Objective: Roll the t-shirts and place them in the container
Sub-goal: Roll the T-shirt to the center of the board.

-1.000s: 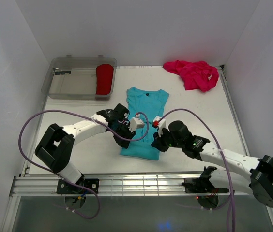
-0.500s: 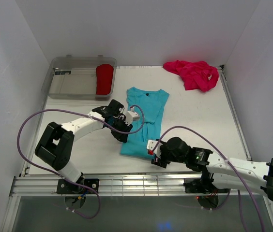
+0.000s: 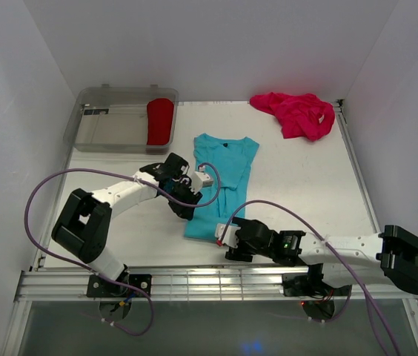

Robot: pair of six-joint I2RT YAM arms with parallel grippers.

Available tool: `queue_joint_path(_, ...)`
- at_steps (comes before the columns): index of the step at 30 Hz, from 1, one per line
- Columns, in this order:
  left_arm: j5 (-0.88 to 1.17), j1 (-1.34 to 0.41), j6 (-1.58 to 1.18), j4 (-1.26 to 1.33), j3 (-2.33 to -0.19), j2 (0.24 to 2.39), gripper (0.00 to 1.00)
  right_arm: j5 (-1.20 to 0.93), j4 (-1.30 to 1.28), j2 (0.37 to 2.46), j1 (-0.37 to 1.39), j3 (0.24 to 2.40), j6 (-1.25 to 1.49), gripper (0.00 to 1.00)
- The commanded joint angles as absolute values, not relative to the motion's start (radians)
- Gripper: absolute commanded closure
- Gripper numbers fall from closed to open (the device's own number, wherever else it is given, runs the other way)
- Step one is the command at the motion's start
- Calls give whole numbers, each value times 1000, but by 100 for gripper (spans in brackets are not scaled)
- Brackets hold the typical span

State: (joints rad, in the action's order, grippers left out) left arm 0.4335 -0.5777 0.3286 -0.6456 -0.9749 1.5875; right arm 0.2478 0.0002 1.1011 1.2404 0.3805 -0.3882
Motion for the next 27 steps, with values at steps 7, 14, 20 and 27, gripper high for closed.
queue_joint_path(7,460,-572,354,-673,-980,1528,59,348,61,1195,1247,440,-371,25)
queue_joint_path(14,460,-574,468,-791,-1002,1464,58,224,61,1177,1201,457,-374,66)
queue_joint_path(20,544,-568,684,-842,-910,1391,56,-12,43,1143,1089,492,-362,73)
queue_joint_path(27,623,-569,966,-862,-971,1397,48,-239,8,1170,915,538,-350,76)
